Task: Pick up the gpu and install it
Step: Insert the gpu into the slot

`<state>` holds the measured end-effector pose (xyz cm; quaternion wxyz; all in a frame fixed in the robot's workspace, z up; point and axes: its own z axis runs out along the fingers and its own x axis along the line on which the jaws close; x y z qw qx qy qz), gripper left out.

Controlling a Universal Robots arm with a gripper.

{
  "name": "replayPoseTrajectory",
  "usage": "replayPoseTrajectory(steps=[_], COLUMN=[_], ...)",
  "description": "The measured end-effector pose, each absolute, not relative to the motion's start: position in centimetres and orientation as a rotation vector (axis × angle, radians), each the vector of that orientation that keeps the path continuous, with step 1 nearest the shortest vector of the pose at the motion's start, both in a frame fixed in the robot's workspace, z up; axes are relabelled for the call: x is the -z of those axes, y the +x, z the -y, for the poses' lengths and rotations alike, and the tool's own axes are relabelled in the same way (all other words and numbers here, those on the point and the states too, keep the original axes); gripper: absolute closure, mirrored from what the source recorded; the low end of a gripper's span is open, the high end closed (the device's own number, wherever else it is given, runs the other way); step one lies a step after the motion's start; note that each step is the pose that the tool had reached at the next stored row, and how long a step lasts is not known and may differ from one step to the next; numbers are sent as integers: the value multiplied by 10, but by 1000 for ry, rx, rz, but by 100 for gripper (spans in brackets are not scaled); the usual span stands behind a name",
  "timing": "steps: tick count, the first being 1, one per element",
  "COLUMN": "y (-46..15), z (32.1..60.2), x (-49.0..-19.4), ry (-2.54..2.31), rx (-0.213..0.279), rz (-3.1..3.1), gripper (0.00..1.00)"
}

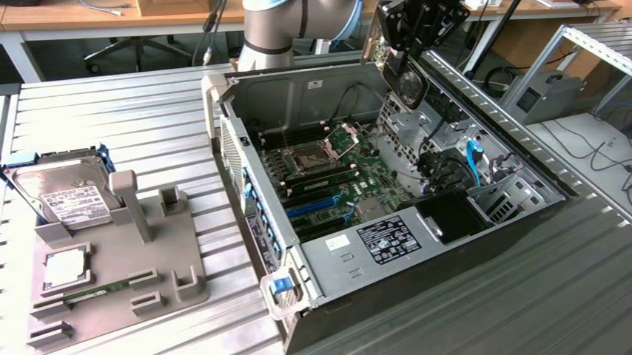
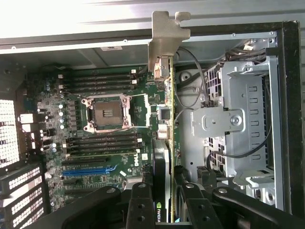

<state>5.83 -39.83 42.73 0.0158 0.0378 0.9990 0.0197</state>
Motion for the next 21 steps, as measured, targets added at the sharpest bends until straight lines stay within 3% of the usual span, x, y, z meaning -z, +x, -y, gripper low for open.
replayPoseTrajectory(steps=[6, 13, 21], y=[58, 58, 58], z=[398, 398, 398], x=[-427, -427, -427], ry=[63, -427, -670], rx=[-62, -59, -59], rz=[-3109, -3087, -3047], gripper=[73, 73, 73])
